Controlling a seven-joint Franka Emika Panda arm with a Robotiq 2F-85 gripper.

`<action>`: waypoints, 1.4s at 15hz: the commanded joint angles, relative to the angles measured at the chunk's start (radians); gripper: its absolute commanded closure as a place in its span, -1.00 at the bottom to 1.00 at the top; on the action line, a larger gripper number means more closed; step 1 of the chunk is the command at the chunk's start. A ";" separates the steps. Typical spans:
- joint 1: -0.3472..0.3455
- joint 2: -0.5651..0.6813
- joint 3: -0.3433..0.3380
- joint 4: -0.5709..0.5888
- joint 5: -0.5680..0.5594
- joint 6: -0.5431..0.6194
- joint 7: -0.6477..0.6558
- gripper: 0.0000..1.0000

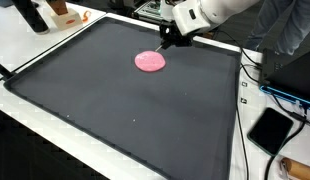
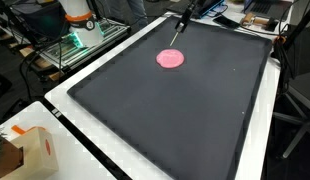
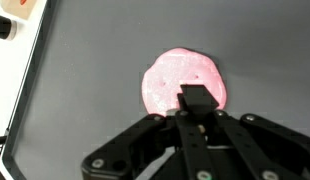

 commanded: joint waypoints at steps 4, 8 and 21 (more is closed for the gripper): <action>-0.014 0.007 -0.008 0.015 0.016 0.007 -0.013 0.94; -0.035 -0.007 -0.005 0.010 0.035 0.038 -0.043 0.94; -0.122 -0.101 0.003 -0.024 0.170 0.177 -0.227 0.94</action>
